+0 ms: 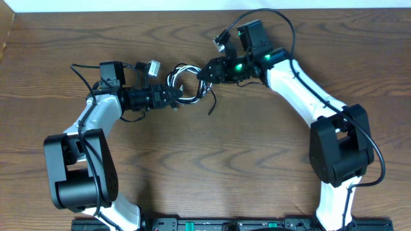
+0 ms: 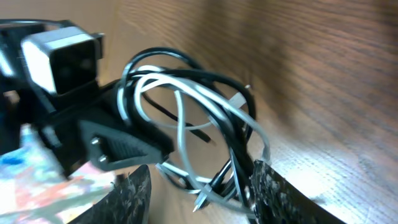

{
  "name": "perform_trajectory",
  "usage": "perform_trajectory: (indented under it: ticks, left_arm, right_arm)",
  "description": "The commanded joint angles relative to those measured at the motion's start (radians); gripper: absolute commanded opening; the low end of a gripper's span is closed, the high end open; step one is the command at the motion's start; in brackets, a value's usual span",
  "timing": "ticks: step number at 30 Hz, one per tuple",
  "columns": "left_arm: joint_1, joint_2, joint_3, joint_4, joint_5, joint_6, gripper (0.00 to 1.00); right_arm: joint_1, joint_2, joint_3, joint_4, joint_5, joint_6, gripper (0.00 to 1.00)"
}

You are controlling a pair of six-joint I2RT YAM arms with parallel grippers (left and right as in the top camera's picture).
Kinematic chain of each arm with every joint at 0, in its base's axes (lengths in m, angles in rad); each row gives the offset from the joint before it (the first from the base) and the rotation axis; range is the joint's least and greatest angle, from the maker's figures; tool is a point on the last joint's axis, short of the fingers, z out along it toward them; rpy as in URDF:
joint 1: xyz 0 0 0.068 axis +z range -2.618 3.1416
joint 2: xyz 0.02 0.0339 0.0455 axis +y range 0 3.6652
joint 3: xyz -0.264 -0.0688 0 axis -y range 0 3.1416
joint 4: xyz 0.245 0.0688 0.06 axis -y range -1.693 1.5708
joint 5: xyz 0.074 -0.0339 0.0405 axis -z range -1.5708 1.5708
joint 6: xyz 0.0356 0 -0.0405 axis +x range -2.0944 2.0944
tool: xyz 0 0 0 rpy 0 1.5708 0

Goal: Untangle cables

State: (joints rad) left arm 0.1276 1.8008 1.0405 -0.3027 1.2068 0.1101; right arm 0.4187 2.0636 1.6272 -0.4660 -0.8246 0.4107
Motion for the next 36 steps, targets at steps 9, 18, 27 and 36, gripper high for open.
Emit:
perform_trajectory:
  ticks: [9, 18, 27, 36]
  left_arm:
    - [-0.008, -0.011, 0.004, 0.008, -0.015, 0.029, 0.08]
    - [-0.056, -0.011, 0.004, 0.032, -0.016, 0.028, 0.07]
    - [-0.061, -0.011, 0.004, 0.032, -0.015, 0.028, 0.07]
    - [-0.062, -0.011, 0.004, 0.032, -0.014, 0.027, 0.08]
  right_arm:
    - [-0.013, -0.014, 0.001, 0.054, -0.161, 0.333, 0.37]
    - [0.075, -0.014, 0.001, 0.098, 0.163, 0.588, 0.28]
    - [0.121, -0.014, 0.001, 0.134, 0.326, 0.620, 0.22]
    - [0.146, -0.014, 0.001, 0.161, 0.415, 0.659, 0.29]
